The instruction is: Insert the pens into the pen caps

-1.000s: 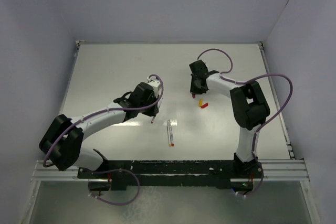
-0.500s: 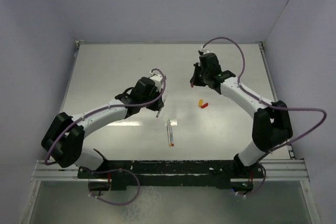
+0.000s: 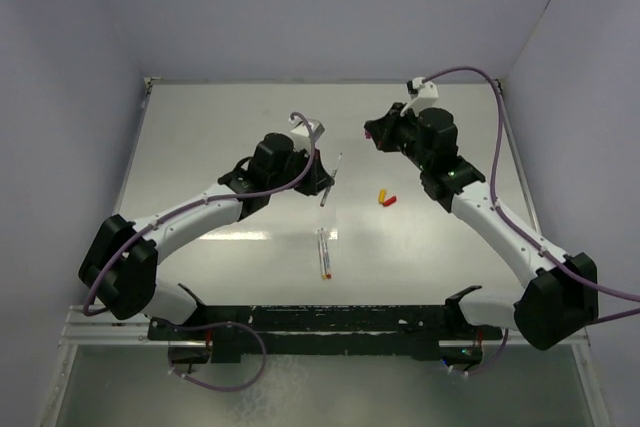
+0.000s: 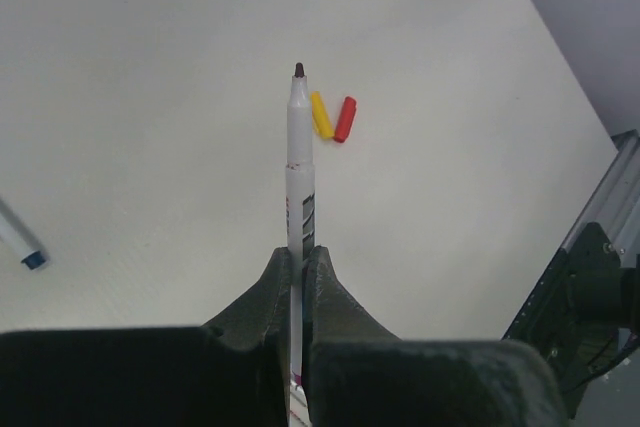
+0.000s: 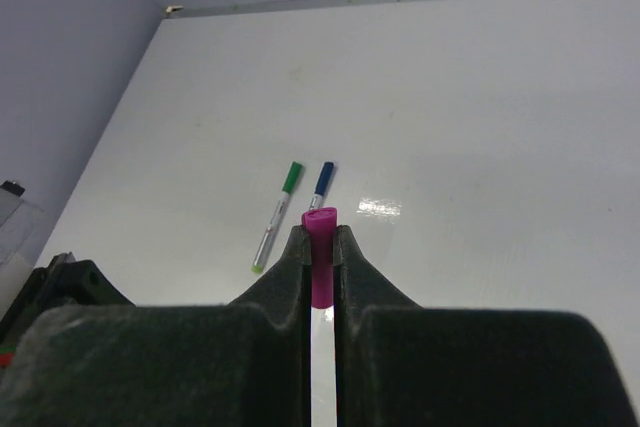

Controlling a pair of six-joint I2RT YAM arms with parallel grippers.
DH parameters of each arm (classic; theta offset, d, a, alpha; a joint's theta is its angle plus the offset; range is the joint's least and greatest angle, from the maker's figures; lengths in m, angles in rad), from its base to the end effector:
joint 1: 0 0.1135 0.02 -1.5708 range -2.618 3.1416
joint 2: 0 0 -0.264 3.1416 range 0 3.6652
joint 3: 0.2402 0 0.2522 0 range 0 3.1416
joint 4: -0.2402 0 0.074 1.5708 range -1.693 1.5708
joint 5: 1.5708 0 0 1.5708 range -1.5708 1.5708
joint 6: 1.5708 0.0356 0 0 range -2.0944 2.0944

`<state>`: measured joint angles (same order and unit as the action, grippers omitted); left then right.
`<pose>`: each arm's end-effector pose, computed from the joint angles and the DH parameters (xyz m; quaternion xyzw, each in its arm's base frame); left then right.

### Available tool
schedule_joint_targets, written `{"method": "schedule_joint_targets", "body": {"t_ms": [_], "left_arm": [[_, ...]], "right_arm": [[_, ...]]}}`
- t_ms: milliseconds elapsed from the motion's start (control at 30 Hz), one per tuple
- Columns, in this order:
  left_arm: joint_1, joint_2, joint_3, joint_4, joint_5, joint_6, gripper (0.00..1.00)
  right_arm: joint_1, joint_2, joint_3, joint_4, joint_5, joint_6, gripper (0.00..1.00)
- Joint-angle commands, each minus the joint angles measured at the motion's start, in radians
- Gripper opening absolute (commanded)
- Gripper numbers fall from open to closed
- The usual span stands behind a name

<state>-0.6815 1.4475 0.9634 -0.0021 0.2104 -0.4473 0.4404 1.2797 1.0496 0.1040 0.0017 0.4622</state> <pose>0.2504 -0.2127 0.2637 0.1533 0.8396 -0.3505 0.3855 0.2761 0.1300 0.3552 0.0087 0.7502 0.2878 0.5952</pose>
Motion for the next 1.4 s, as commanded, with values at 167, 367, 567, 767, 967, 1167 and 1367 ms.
{"method": "schedule_joint_targets", "body": {"t_ms": [167, 367, 567, 767, 967, 1167, 1367], "left_arm": [[0.005, -0.022, 0.034, 0.322, 0.171, -0.113, 0.00], [0.004, -0.005, 0.006, 0.501, 0.255, -0.182, 0.00], [0.004, 0.011, -0.014, 0.586, 0.282, -0.219, 0.00], [0.005, 0.008, -0.016, 0.571, 0.277, -0.205, 0.00], [0.005, -0.007, -0.027, 0.554, 0.257, -0.192, 0.00], [0.005, -0.017, -0.032, 0.556, 0.236, -0.184, 0.00], [0.004, -0.015, -0.028, 0.560, 0.228, -0.180, 0.00]], "right_arm": [[0.003, -0.137, -0.170, 0.411, -0.103, 0.046, 0.00], [0.003, -0.176, -0.230, 0.532, -0.108, 0.070, 0.00], [0.003, -0.180, -0.239, 0.581, -0.092, 0.107, 0.00], [0.003, -0.184, -0.240, 0.608, -0.076, 0.131, 0.00], [0.003, -0.183, -0.231, 0.610, -0.084, 0.134, 0.00], [0.003, -0.191, -0.234, 0.588, -0.102, 0.143, 0.00], [0.004, -0.206, -0.243, 0.561, -0.106, 0.141, 0.00]]}}
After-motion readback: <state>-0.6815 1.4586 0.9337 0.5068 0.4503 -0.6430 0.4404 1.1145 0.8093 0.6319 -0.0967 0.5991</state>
